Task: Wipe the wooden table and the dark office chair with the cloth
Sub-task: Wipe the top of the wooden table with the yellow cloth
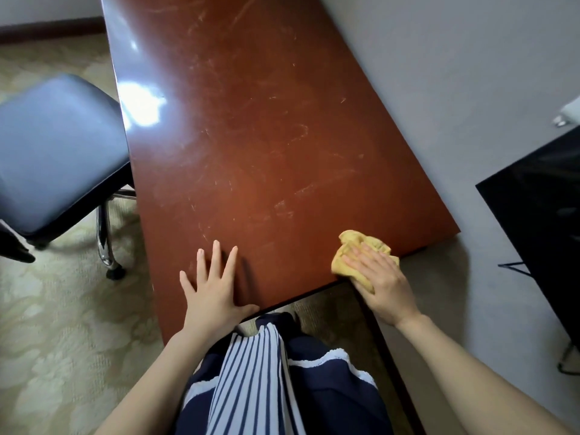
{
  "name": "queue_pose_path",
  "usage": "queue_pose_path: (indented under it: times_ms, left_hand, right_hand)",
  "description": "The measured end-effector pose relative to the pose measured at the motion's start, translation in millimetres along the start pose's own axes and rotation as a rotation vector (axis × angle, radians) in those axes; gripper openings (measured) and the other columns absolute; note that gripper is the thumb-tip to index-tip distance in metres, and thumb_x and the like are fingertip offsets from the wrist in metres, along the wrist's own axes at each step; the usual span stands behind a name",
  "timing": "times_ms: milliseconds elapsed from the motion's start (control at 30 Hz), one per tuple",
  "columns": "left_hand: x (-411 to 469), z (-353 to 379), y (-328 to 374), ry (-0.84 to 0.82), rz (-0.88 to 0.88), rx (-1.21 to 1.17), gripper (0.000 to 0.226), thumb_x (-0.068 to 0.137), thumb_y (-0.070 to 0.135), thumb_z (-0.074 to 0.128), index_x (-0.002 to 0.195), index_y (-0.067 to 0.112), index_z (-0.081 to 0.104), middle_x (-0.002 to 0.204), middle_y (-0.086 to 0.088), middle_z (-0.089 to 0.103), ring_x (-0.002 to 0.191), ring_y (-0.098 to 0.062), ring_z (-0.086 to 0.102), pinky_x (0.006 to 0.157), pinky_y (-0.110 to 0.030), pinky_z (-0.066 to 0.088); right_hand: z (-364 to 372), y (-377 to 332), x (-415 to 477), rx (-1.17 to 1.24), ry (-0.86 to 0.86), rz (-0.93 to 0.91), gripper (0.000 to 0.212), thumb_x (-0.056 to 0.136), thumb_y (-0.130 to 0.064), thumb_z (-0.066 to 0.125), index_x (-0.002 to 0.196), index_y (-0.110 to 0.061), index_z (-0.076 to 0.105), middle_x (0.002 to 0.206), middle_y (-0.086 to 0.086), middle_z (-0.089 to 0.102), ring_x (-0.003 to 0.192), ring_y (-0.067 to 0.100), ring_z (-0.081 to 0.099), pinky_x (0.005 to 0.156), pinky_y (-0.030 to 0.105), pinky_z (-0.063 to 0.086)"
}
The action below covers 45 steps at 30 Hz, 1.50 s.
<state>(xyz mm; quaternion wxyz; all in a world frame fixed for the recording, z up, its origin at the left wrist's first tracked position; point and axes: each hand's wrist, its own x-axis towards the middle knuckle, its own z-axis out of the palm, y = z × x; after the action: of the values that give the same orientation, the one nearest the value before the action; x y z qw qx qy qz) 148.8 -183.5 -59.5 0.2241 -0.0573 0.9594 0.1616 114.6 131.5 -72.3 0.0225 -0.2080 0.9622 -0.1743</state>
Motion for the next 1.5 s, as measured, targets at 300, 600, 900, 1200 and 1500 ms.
queue_pose_path:
  times_ms: [300,600,900,1200,1500]
  left_hand:
    - [-13,-1,-25,0.05,-0.08,-0.035,0.115,0.071,0.064,0.067,0.149,0.032,-0.01,0.154,0.001,-0.029,0.141,-0.026,-0.027,0.11,-0.06,-0.007]
    - [-27,0,-53,0.055,-0.204,-0.122,0.13,0.057,0.073,0.07,0.146,0.037,-0.018,0.154,0.001,-0.031,0.141,-0.027,-0.025,0.111,-0.062,-0.002]
    - [-18,-2,-70,0.025,-0.326,-0.311,0.157,0.037,0.076,0.075,0.142,0.028,-0.031,0.153,-0.002,-0.031,0.146,-0.024,-0.006,0.11,-0.064,0.004]
    - [-15,0,-82,0.004,-0.179,-0.271,0.155,0.037,0.067,0.083,0.128,0.047,-0.041,0.146,-0.002,-0.043,0.135,-0.033,0.035,0.11,-0.058,0.022]
    - [-25,-8,-111,0.055,-0.118,-0.463,0.155,0.042,0.044,0.092,0.141,0.042,-0.028,0.157,0.019,0.001,0.137,-0.017,0.036,0.099,-0.04,0.045]
  right_hand:
    - [-3,23,80,-0.052,-0.027,0.538,0.052,0.099,-0.049,0.034,0.148,-0.034,0.028,0.157,-0.005,0.023,0.147,0.021,0.009,0.116,0.043,0.012]
    - [51,-98,116,-0.198,-0.194,0.312,0.056,0.097,-0.059,0.018,0.15,-0.043,0.009,0.161,-0.004,0.004,0.147,0.025,-0.006,0.116,0.046,-0.006]
    - [56,-110,42,-0.247,-0.233,-0.337,0.05,0.093,-0.052,0.038,0.139,-0.035,0.047,0.149,0.002,0.041,0.138,0.032,0.035,0.111,0.053,0.027]
    - [-4,-13,32,-0.133,-0.259,-0.306,0.054,0.086,-0.026,0.069,0.137,-0.024,0.05,0.144,0.003,0.046,0.135,0.028,0.039,0.105,0.048,0.039]
    - [4,-27,130,-0.126,-0.336,0.159,0.052,0.098,-0.05,0.034,0.147,-0.042,0.02,0.16,-0.005,0.008,0.148,0.019,-0.003,0.118,0.042,0.001]
